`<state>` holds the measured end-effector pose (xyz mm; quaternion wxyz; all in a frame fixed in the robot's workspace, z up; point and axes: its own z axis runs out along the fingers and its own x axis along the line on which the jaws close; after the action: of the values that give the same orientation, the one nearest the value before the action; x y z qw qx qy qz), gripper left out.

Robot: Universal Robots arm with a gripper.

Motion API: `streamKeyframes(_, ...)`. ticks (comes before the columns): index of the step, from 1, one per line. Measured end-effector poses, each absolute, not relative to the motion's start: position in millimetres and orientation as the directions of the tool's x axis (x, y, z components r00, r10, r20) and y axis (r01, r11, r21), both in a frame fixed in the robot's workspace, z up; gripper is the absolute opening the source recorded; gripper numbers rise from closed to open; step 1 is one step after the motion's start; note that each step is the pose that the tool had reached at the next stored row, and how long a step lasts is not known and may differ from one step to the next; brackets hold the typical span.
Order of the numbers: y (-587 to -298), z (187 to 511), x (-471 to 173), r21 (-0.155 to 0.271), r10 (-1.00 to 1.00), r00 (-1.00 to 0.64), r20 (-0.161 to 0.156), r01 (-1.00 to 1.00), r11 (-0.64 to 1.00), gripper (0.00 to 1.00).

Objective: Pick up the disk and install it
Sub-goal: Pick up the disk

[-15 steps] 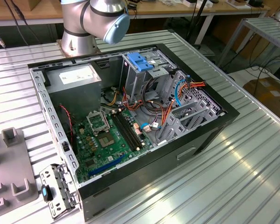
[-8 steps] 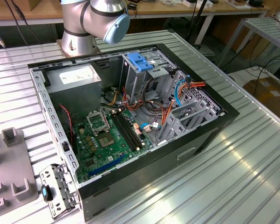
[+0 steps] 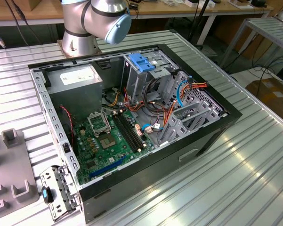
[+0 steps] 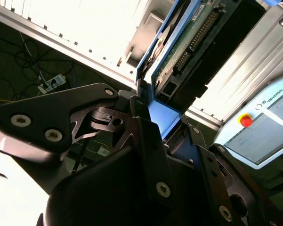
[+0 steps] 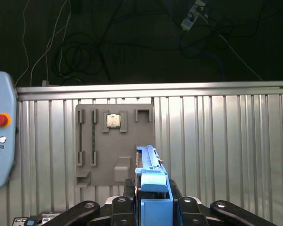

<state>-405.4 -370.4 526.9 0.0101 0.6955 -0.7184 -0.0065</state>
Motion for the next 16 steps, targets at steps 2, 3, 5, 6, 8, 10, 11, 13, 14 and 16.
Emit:
streamKeyframes(2,-370.4,527.0,-404.7,0.024,-0.999,-0.032,0.006,-0.999,0.033,0.37)
streamKeyframes(3,-370.4,527.0,-404.3,0.024,-0.999,-0.032,0.006,-0.999,0.033,0.37)
streamKeyframes(5,-370.4,526.9,-403.1,0.023,-0.999,-0.032,0.005,-0.999,0.033,0.37)
streamKeyframes(6,-370.4,526.9,-402.8,0.024,-0.999,-0.032,0.006,-0.999,0.033,0.37)
streamKeyframes(8,-370.4,526.9,-401.7,0.023,-0.999,-0.032,0.005,-0.999,0.033,0.37)
streamKeyframes(10,-370.5,526.8,-400.7,0.023,-0.999,-0.032,0.005,-0.999,0.033,0.37)
streamKeyframes(11,-370.4,526.9,-400.1,0.023,-0.999,-0.032,0.005,-0.999,0.033,0.37)
streamKeyframes(13,-370.5,526.9,-398.7,0.024,-0.999,-0.032,0.005,-0.999,0.032,0.37)
streamKeyframes(14,-370.4,526.9,-397.1,0.023,-0.999,-0.032,0.005,-0.999,0.033,0.37)
streamKeyframes(16,-370.4,526.9,-395.1,0.023,-0.999,-0.032,0.005,-0.999,0.033,0.37)
